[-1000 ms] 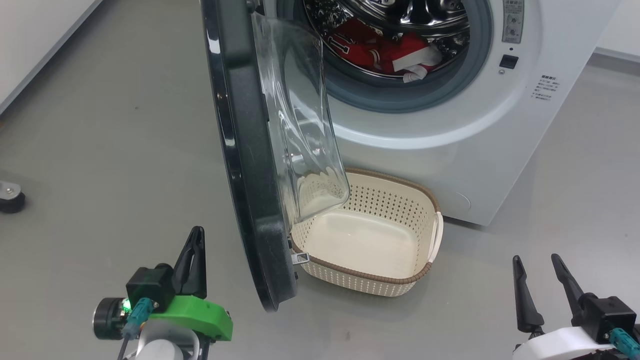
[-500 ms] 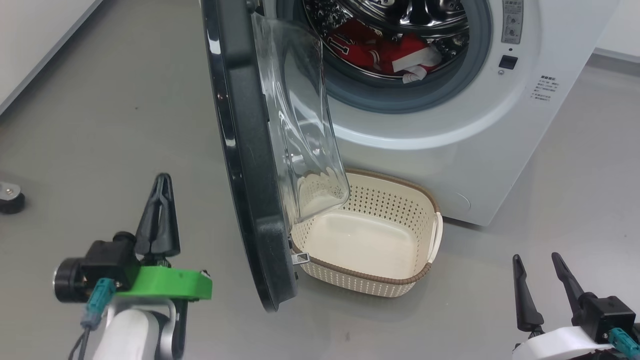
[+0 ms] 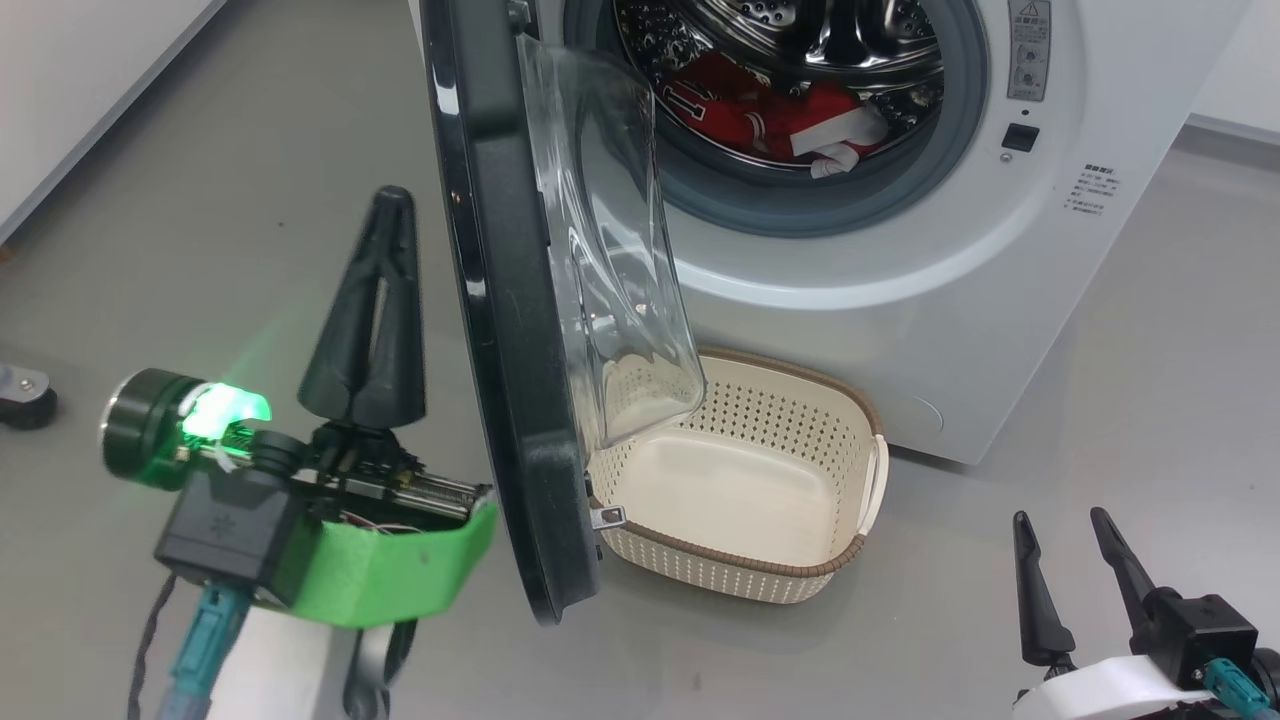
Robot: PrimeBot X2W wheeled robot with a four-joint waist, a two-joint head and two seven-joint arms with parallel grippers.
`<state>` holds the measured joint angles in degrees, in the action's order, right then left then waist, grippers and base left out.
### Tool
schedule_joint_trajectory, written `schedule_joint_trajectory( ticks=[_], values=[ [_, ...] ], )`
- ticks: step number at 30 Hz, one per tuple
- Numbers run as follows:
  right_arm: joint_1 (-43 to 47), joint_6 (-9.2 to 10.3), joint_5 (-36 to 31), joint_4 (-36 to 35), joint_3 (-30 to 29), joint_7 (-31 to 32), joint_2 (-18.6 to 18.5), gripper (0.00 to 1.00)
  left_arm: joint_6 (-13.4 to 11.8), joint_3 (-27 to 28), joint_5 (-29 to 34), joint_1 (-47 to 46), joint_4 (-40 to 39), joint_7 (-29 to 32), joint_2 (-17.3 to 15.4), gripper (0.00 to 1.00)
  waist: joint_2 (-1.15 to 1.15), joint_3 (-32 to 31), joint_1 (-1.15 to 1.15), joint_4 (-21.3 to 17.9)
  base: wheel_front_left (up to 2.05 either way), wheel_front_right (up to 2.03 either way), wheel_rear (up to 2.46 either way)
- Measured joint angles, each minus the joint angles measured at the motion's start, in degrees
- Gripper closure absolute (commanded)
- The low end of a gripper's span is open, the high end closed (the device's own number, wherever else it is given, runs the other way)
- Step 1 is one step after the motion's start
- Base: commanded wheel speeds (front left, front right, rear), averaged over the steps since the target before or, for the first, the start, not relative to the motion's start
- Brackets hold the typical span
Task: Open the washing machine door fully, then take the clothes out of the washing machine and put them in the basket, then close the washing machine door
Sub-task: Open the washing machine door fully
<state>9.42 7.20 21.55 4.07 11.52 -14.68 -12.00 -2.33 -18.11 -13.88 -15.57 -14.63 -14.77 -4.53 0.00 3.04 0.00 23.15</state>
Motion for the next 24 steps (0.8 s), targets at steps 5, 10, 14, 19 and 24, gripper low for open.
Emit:
schedule_joint_trajectory(
  ticks=[5,10,14,19,24],
  values=[
    [0.01,0.00,-0.01,0.00,-0.02,0.00,0.34,0.00,3.76,-6.38,0.01,-0.12,-4.60,0.83,0.04,1.00,0.00,-0.19,0.00,-0.04,0.00,0.00,0.00],
    [0.05,0.00,-0.11,-0.05,-0.05,-0.01,0.54,0.00,7.30,-12.10,-2.93,0.24,-6.39,4.91,0.24,1.00,0.00,-0.12,0.00,-0.11,0.00,0.00,0.00],
    [0.25,0.00,-0.19,-0.07,-0.22,0.00,0.62,0.00,7.94,-16.55,-6.53,3.18,-6.00,8.96,0.37,1.00,0.00,0.05,0.00,-0.07,0.00,0.00,0.00],
    [0.26,0.00,-0.29,-0.21,-0.30,0.00,0.65,0.00,7.93,-18.85,-8.50,6.46,-4.89,12.76,0.32,1.00,0.00,0.42,0.00,0.01,0.00,0.00,0.00],
    [0.27,0.00,-0.51,-0.22,-0.31,0.00,0.67,0.00,7.33,-18.69,-8.81,8.93,-3.79,14.90,-0.08,1.00,0.00,0.66,0.00,0.03,0.00,0.00,0.00]
  ],
)
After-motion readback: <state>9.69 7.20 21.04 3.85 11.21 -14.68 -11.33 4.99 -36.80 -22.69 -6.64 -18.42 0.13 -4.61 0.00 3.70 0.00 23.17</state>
